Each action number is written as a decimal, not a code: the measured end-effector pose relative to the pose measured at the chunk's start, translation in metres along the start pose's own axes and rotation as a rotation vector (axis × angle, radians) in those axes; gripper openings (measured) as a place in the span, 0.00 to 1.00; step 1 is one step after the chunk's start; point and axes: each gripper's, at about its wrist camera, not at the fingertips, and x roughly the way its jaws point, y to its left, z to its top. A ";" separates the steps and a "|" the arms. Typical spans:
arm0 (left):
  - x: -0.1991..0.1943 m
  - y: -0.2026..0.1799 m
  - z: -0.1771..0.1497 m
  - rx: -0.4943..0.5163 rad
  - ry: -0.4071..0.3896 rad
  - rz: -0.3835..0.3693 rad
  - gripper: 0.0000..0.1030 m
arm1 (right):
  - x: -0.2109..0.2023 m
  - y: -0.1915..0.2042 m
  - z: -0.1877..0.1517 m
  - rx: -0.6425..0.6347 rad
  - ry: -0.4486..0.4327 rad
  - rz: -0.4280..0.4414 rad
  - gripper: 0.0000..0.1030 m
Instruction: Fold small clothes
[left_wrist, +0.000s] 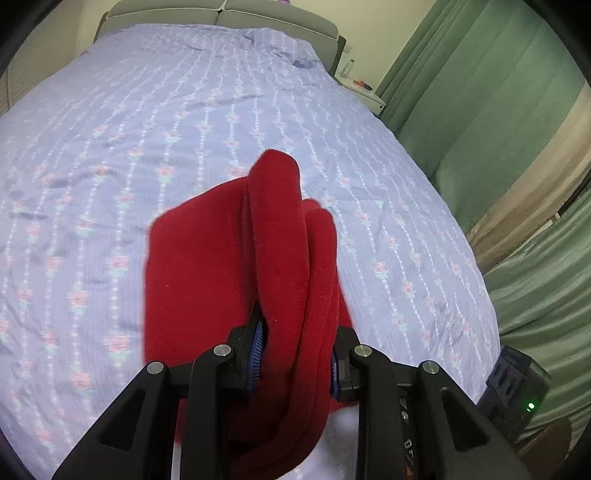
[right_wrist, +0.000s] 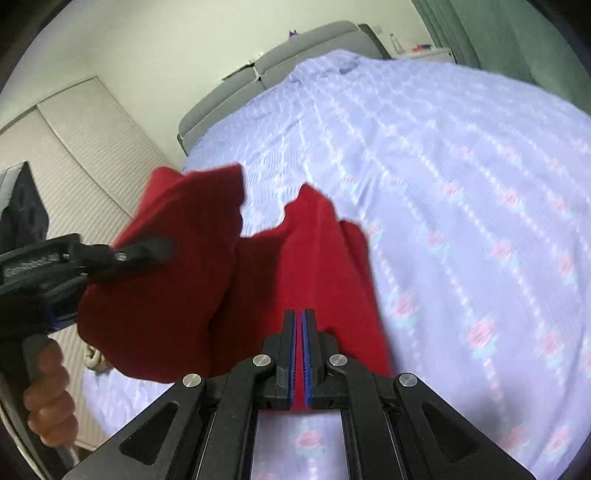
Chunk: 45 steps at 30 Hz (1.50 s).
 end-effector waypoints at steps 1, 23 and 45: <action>0.008 -0.006 -0.001 -0.001 0.001 0.004 0.27 | -0.002 -0.004 0.005 -0.010 -0.006 -0.008 0.03; 0.076 -0.034 -0.023 0.035 0.051 -0.112 0.70 | -0.044 -0.047 0.004 -0.034 -0.049 -0.199 0.03; -0.065 0.071 -0.103 0.359 -0.134 -0.120 0.82 | -0.093 0.073 0.003 -0.296 -0.183 -0.146 0.56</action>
